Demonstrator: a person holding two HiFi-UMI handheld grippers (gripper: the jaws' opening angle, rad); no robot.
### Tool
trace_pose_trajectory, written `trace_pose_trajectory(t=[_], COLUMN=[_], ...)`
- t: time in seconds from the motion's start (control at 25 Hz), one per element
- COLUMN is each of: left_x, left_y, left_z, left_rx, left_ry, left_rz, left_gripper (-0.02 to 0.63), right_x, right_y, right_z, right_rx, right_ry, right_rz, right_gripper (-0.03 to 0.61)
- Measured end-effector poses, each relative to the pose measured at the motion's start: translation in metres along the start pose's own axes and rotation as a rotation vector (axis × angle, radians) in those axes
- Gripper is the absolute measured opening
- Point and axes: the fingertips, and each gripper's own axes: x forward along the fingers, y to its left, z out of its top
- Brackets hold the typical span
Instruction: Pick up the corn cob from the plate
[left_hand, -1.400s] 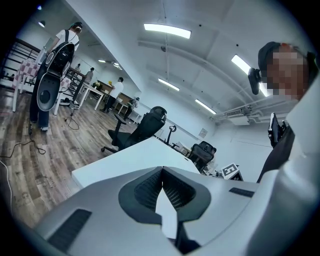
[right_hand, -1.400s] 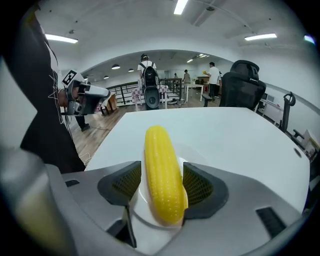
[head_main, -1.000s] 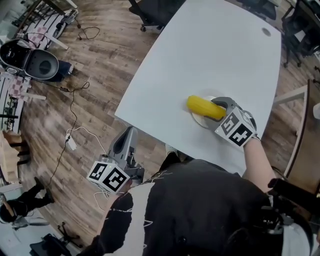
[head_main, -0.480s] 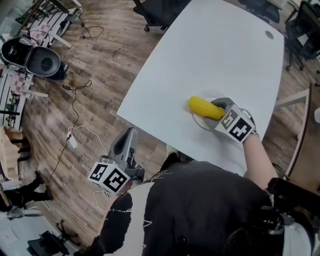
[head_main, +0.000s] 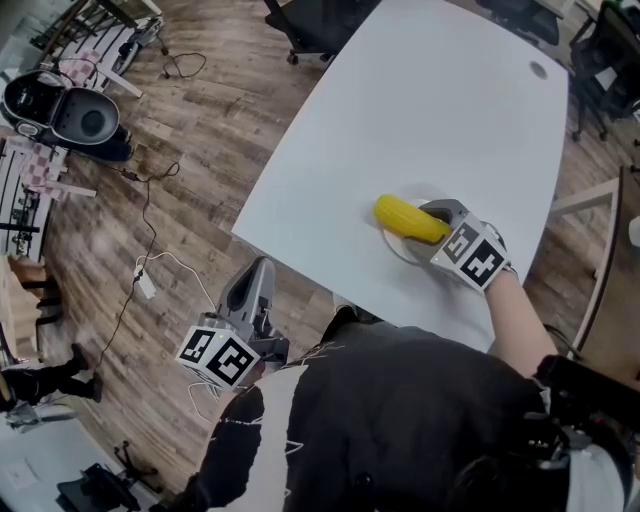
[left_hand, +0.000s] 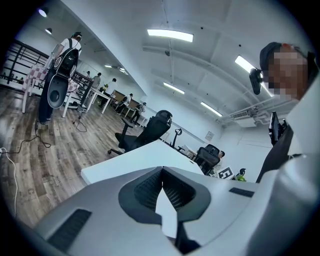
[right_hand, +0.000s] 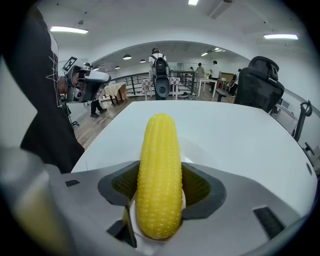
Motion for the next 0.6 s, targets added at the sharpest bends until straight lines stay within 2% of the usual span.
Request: trace_pose_trajectory(t=[0.24,0.6], left_x=[0.007,-0.012], left_y=[-0.010,-0.035], left_z=[-0.003,-0.025], left_rx=[0.005,0.012], left_ry=[0.006,-0.016], left_rz=[-0.011,0.023], left_gripper=[0.012,0.012], right_x=[-0.001,-0.002], right_y=[-0.001,-0.001], right_z=[0.000,-0.004], right_rx=[0.003,-0.007], right_ry=[0.004,-0.007], right_rz=[0.006,0.003], right_gripper=[0.252,0.249])
